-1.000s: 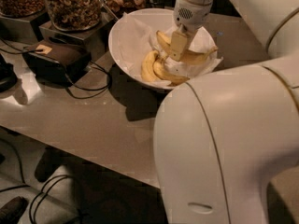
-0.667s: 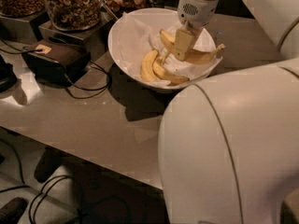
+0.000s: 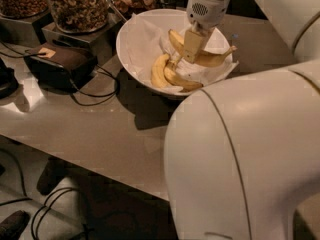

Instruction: Pick banana from white bowl

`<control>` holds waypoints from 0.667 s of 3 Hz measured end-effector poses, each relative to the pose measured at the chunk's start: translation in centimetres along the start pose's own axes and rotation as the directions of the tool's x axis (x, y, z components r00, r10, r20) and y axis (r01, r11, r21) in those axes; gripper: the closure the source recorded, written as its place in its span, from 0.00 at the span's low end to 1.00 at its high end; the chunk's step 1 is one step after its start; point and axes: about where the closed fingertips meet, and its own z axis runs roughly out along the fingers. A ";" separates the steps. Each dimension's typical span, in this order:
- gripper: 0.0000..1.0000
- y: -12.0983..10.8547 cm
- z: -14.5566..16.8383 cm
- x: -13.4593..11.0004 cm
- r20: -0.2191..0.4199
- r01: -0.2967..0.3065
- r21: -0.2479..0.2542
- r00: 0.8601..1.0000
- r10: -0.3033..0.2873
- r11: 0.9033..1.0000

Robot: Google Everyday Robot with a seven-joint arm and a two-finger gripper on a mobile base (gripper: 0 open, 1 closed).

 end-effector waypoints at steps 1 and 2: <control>1.00 1.4 -1.0 0.2 -0.019 -0.041 -0.004 0.999 0.041 0.999; 1.00 3.7 -2.2 1.4 0.013 -0.094 -0.023 0.996 0.094 0.995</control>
Offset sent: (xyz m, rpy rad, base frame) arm -0.0826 0.0021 0.0199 0.0065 0.1561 -0.0901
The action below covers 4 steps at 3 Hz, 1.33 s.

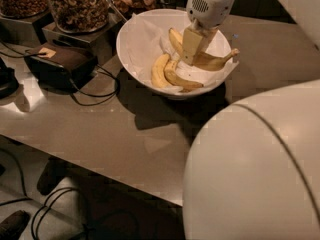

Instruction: Pick banana from white bowl

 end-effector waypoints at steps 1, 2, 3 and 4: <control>1.00 -0.3 0.1 -0.5 0.020 -0.001 0.012 1.000 0.000 1.000; 1.00 0.3 -0.4 1.2 0.007 -0.037 -0.023 0.999 0.037 0.999; 1.00 2.0 -1.9 3.8 0.051 -0.080 -0.052 0.995 0.083 0.995; 1.00 2.1 -2.0 3.7 0.062 -0.078 -0.055 0.995 0.082 0.995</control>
Offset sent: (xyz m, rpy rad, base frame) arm -0.0485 -0.0264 0.0082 0.0209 0.1424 -0.0630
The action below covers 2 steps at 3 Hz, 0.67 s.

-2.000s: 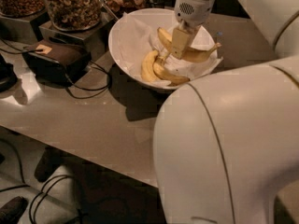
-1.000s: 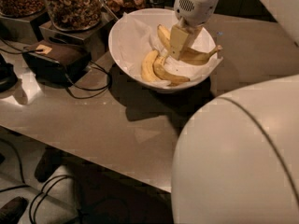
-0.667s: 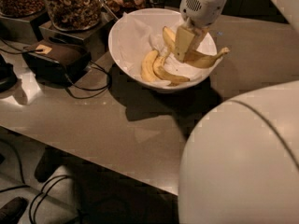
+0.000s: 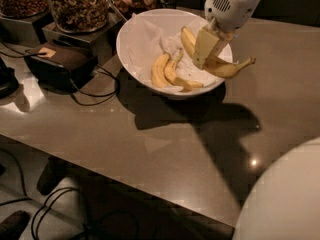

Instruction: Pick banana from white bowl

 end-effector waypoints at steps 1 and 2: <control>1.00 1.5 -0.3 0.6 -0.005 0.015 -0.036 1.000 -0.016 0.999; 1.00 3.7 -0.3 1.6 -0.005 0.046 -0.089 0.999 -0.047 0.995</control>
Offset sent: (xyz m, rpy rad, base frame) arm -0.0923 0.0150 0.0039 0.0654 0.1824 0.1348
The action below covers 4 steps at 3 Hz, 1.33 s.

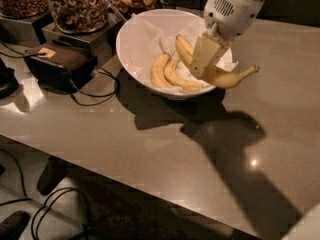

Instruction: Pick banana from white bowl

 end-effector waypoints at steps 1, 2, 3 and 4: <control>1.00 3.7 0.5 1.5 -0.021 0.042 -0.055 0.999 -0.044 0.998; 1.00 3.2 0.7 0.5 0.011 0.043 -0.037 0.999 -0.043 0.998; 1.00 5.0 1.1 0.8 -0.006 0.054 -0.053 0.998 -0.054 0.997; 1.00 7.5 1.7 1.9 -0.022 0.052 -0.098 0.998 -0.055 0.994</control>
Offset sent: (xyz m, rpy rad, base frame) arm -0.0920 0.0051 0.0013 -0.0262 0.1694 0.1196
